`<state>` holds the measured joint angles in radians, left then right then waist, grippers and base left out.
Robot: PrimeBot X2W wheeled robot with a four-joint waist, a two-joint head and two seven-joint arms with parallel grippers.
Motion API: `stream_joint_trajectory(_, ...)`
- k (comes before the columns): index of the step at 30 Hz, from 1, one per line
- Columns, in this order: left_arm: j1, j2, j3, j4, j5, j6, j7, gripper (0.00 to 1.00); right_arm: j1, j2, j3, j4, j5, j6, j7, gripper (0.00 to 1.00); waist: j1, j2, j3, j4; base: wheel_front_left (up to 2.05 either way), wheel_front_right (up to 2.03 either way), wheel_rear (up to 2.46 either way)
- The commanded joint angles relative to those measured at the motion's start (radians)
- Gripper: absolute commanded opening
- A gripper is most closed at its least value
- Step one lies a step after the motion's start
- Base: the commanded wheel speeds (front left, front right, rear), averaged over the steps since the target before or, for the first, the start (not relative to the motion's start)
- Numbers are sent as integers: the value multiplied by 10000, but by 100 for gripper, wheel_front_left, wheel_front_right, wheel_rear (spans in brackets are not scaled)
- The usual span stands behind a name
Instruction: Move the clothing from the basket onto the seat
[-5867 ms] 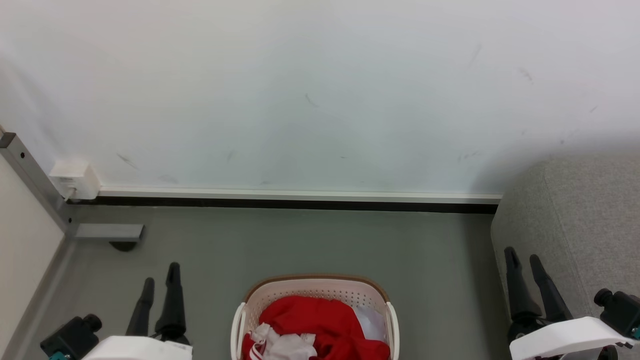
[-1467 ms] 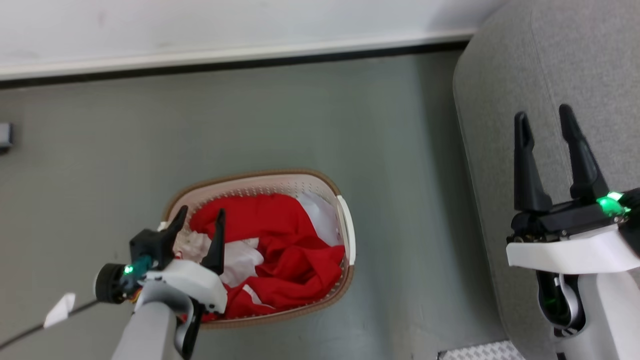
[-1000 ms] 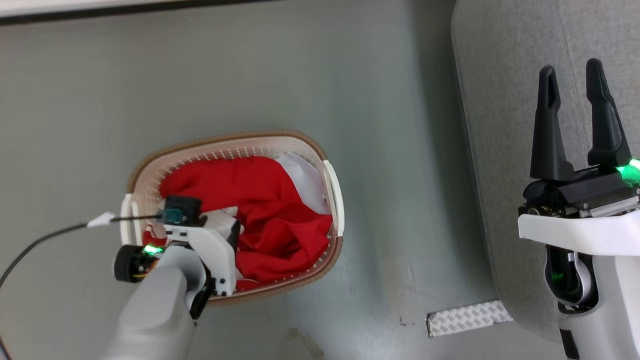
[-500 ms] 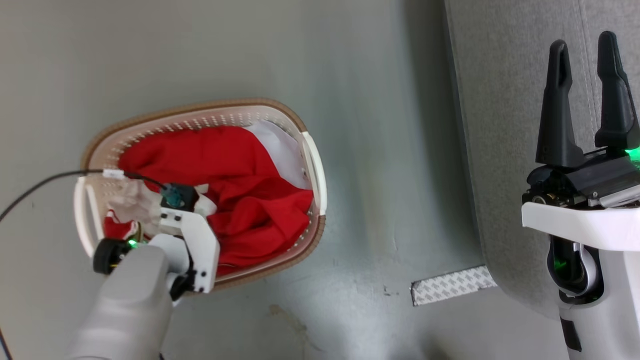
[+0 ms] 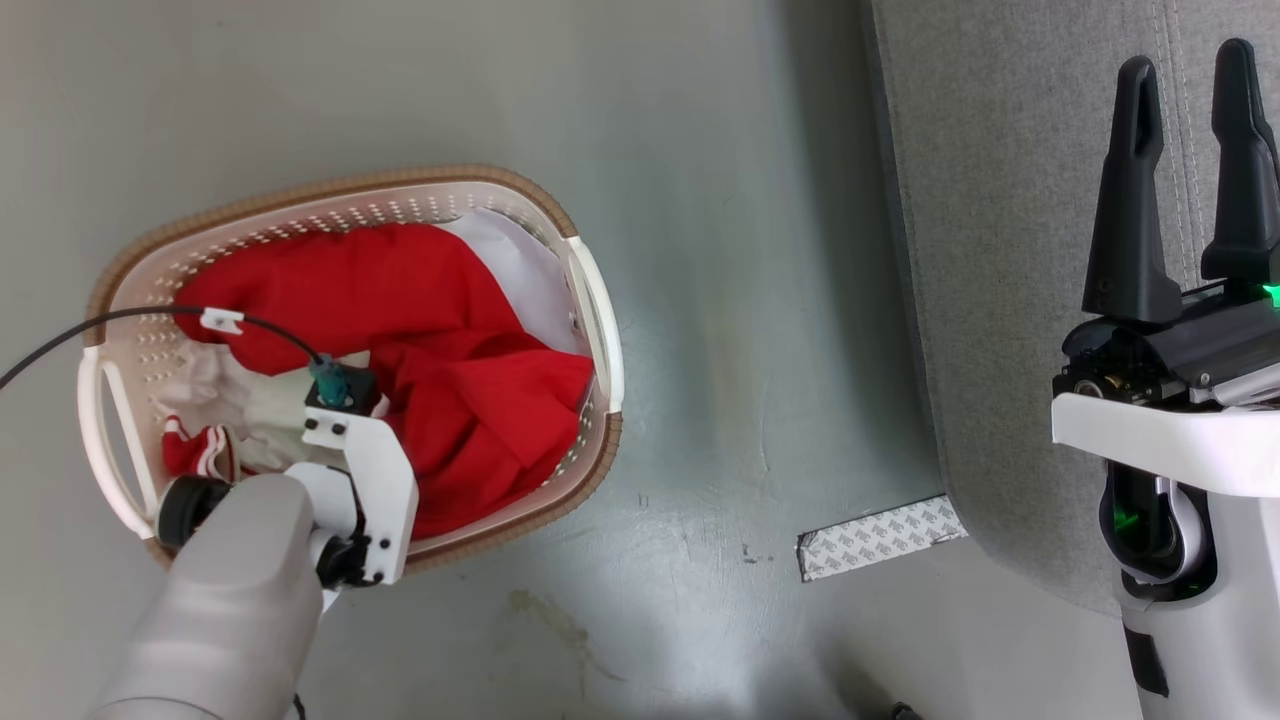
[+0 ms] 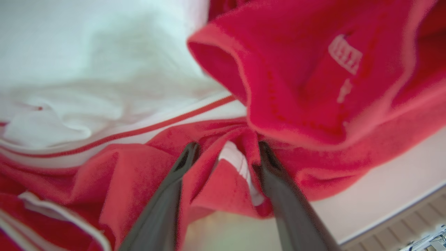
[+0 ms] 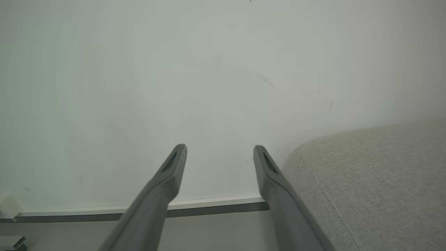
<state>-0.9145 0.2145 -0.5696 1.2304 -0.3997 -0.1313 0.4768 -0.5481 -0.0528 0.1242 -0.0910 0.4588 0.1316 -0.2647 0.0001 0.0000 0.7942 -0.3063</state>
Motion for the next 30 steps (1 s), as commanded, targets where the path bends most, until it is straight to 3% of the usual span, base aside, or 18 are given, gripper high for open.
stream_joint_trajectory(1, -22, 128, -91, 18, -166, 23, 65, 7, -95, 37, 8, -25, -86, -17, 6, 100, -1, 0, 1, -1, 0, 0, 0)
stream_joint_trajectory(2, -21, 143, -155, -9, -266, 23, 75, 0, -97, 37, 10, -16, -98, -17, 6, 100, -1, 0, -6, 1, 0, 0, 0)
stream_joint_trajectory(14, 368, 16, -804, -379, -1146, 23, -1416, 0, -67, 35, 42, 197, -185, -17, 6, 100, -1, 0, -858, 252, 0, 0, 0)
stream_joint_trajectory(30, 1673, -566, -1551, -909, -2720, 21, -4180, 0, 897, -181, 79, 841, -405, -19, 7, 100, -1, 0, -4075, 1320, 0, 0, 0)
